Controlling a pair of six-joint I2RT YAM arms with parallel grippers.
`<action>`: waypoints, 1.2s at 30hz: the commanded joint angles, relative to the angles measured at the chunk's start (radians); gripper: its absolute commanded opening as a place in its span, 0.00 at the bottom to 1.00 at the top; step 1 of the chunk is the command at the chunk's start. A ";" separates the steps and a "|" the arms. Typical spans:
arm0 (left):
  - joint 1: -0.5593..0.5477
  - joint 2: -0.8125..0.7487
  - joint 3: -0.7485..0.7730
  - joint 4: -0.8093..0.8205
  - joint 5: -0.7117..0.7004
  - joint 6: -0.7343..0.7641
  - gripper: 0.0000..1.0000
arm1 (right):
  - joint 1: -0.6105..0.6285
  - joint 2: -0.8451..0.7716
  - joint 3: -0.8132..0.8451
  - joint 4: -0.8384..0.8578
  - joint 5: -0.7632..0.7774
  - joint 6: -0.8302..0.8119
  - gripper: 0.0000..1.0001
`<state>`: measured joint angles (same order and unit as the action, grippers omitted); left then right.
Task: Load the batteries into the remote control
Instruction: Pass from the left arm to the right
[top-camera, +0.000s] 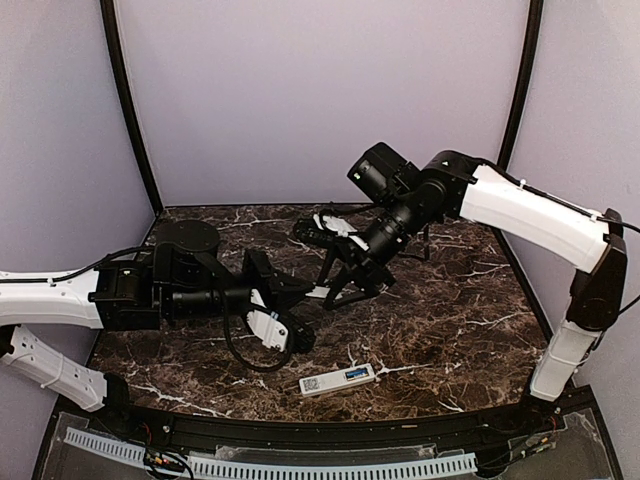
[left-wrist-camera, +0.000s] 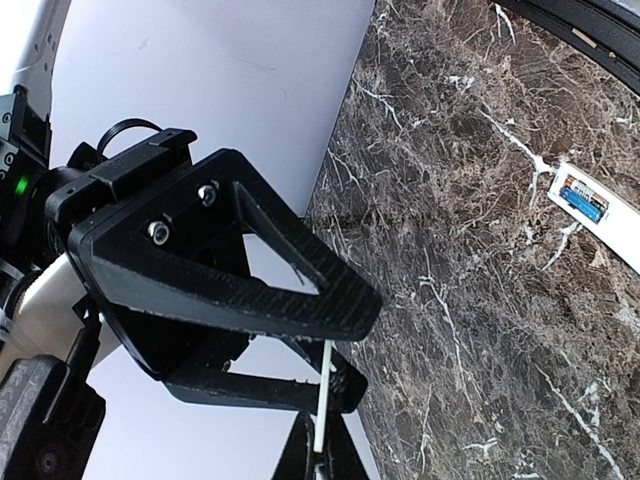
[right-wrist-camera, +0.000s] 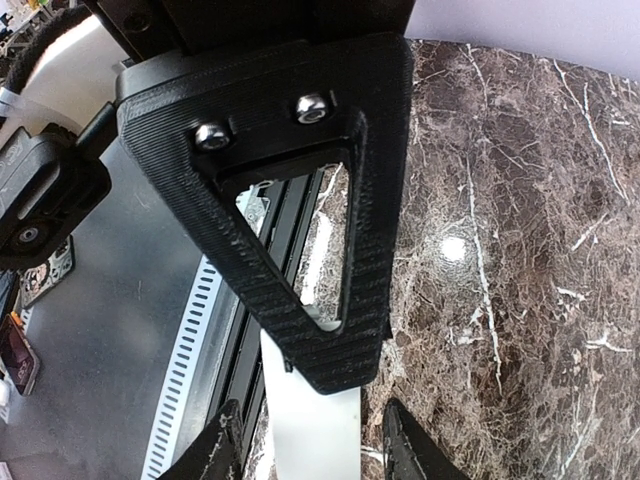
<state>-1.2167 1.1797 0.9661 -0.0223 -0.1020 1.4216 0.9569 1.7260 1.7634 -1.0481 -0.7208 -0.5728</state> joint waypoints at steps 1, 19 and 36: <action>-0.006 -0.002 0.008 0.019 0.018 0.007 0.00 | 0.015 0.028 0.030 -0.007 -0.014 -0.015 0.45; -0.006 0.011 0.008 0.019 0.009 0.002 0.00 | 0.030 0.030 0.028 -0.022 -0.003 -0.022 0.27; -0.006 0.020 -0.003 0.058 -0.016 -0.025 0.14 | 0.031 0.011 0.007 -0.028 0.010 -0.039 0.19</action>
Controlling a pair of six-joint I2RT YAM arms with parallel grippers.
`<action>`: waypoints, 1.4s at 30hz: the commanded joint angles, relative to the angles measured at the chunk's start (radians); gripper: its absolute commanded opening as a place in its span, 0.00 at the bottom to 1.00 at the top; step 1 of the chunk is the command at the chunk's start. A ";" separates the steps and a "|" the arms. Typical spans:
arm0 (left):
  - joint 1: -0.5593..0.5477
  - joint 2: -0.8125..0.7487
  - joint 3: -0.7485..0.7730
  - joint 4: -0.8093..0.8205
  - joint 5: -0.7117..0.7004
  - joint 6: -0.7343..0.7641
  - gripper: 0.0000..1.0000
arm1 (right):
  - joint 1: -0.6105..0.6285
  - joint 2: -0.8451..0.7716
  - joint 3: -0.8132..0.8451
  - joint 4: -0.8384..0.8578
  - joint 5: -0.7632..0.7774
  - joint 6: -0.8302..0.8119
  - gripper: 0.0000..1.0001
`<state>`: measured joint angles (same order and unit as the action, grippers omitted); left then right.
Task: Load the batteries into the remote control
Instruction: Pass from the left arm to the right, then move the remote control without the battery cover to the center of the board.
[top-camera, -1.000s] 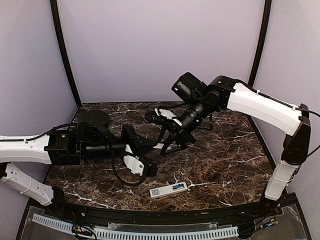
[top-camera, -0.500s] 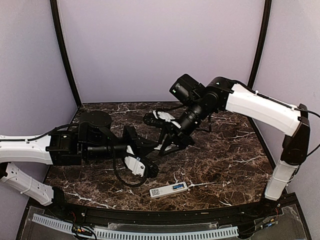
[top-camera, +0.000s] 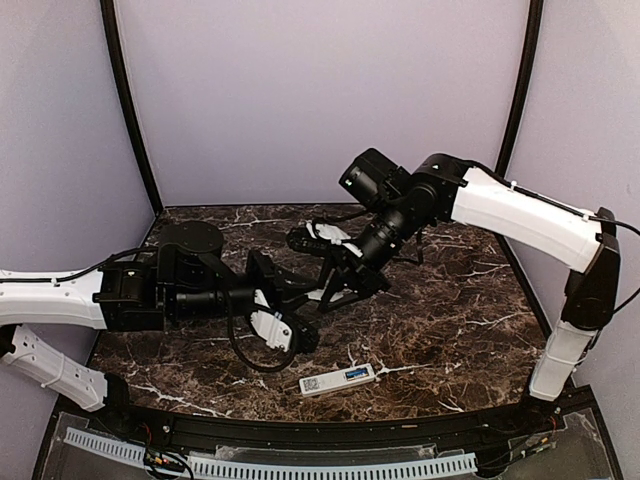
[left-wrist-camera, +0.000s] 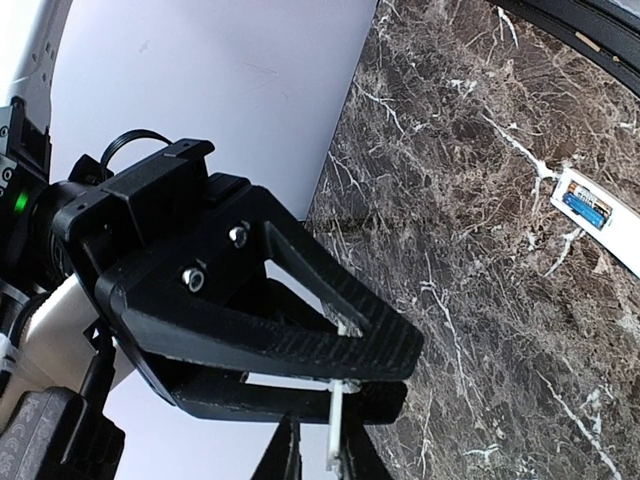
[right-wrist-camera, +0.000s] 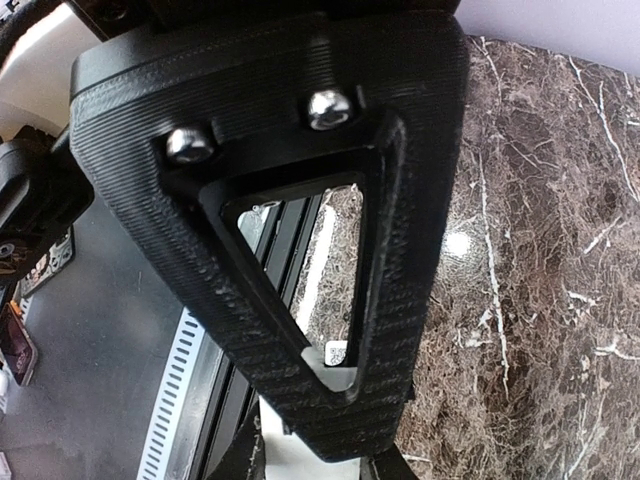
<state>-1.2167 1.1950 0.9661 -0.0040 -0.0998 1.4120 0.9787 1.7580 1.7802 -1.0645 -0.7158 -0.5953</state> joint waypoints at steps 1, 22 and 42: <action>-0.006 0.005 -0.004 0.040 -0.018 -0.016 0.15 | 0.008 -0.022 -0.015 -0.010 0.008 -0.016 0.18; 0.006 -0.072 -0.052 -0.107 0.161 -0.842 0.59 | -0.064 -0.090 -0.225 0.060 0.143 0.007 0.17; 0.068 0.350 -0.260 0.102 0.246 -1.343 0.95 | -0.199 -0.199 -0.427 0.188 0.241 0.048 0.17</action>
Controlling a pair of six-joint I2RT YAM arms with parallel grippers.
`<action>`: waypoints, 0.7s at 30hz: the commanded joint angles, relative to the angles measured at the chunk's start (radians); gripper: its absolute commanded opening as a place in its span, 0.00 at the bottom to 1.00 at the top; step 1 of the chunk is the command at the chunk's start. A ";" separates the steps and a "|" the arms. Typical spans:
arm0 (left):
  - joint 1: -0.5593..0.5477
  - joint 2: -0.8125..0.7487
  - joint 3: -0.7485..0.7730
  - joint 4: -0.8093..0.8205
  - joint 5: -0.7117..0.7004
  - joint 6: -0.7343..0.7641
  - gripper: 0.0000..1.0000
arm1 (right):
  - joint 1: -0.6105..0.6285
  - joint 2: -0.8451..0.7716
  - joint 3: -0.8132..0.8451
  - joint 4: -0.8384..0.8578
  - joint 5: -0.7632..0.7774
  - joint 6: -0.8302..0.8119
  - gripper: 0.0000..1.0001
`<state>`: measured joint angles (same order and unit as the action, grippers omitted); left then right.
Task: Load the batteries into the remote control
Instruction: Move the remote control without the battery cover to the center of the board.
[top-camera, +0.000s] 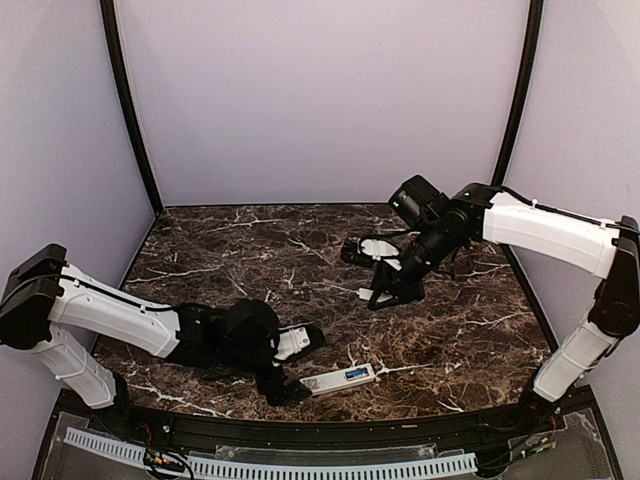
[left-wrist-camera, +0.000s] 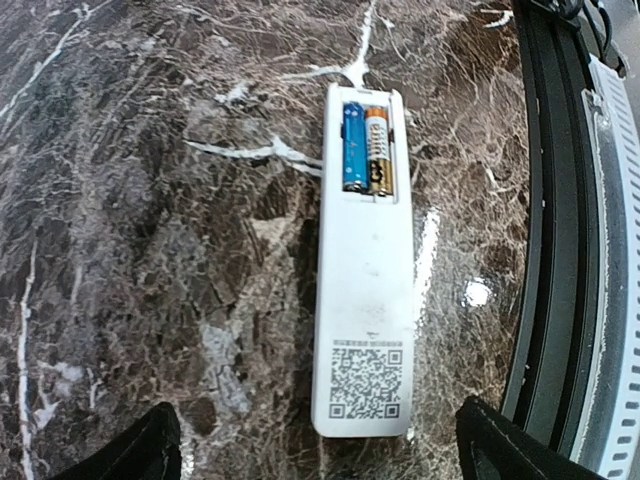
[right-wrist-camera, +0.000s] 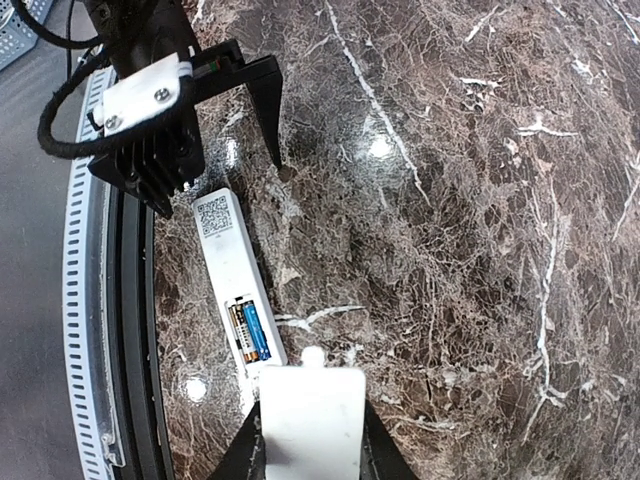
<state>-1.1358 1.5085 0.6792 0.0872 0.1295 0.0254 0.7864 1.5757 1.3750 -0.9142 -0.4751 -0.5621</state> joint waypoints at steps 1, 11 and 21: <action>-0.013 0.049 0.028 0.015 0.022 0.052 0.95 | -0.006 -0.017 -0.023 0.037 0.000 0.015 0.17; -0.013 0.158 0.101 -0.068 -0.012 0.122 0.73 | -0.007 -0.013 -0.019 0.032 -0.003 0.013 0.17; 0.005 0.147 0.099 -0.120 -0.055 0.154 0.38 | -0.008 -0.010 -0.021 0.028 -0.007 0.020 0.17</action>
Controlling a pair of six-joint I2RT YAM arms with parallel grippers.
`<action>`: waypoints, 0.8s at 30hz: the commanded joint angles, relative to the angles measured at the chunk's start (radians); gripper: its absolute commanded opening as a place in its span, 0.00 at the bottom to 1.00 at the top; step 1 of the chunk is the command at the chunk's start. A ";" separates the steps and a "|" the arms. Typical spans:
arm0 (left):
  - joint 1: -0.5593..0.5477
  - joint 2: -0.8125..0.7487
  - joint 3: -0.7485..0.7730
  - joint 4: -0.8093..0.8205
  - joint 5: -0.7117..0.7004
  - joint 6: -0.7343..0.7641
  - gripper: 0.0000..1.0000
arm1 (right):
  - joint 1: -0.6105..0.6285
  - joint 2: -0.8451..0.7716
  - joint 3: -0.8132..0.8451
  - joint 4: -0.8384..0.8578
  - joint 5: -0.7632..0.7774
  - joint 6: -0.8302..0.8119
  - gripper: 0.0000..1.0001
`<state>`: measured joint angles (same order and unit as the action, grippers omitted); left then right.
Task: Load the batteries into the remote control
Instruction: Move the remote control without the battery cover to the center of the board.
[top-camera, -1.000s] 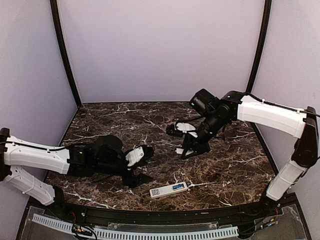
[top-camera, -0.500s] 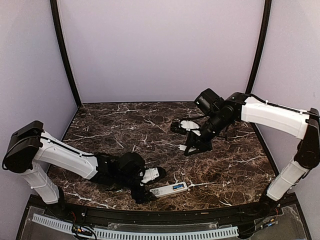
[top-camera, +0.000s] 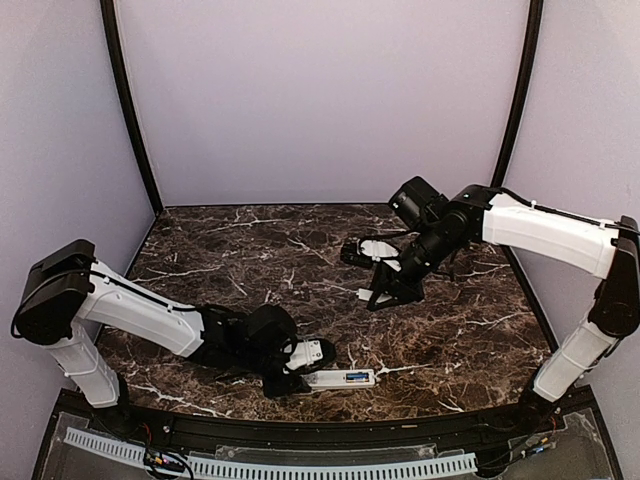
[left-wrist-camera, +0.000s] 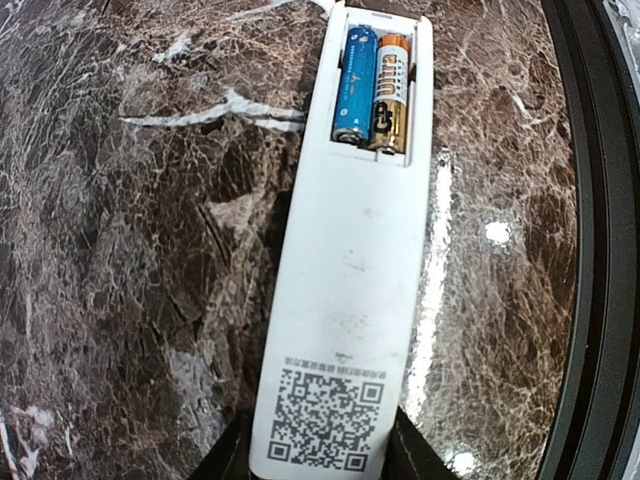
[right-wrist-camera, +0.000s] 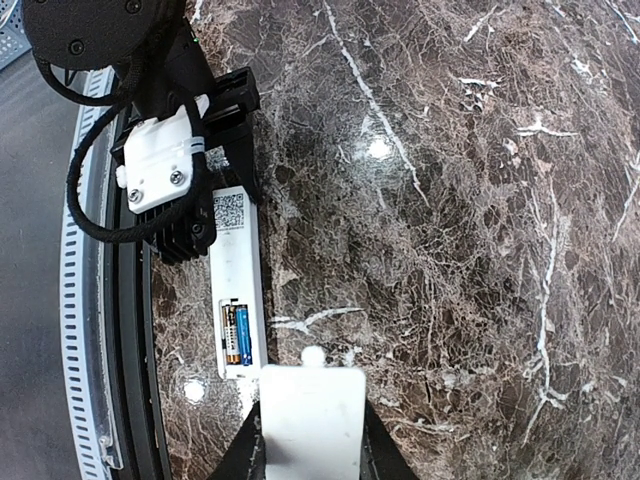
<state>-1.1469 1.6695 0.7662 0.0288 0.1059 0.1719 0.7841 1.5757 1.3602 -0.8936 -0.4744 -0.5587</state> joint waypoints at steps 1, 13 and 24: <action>0.022 -0.013 0.015 -0.063 -0.036 0.005 0.36 | -0.005 -0.010 -0.006 0.007 -0.009 0.017 0.17; 0.128 -0.123 0.011 -0.038 -0.078 0.107 0.23 | -0.005 -0.059 -0.068 0.027 0.005 0.053 0.17; 0.317 -0.039 0.189 -0.302 0.251 0.423 0.23 | -0.005 -0.063 -0.072 0.030 0.003 0.051 0.17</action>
<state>-0.8795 1.6135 0.8997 -0.1440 0.1753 0.4469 0.7841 1.5345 1.3003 -0.8787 -0.4725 -0.5148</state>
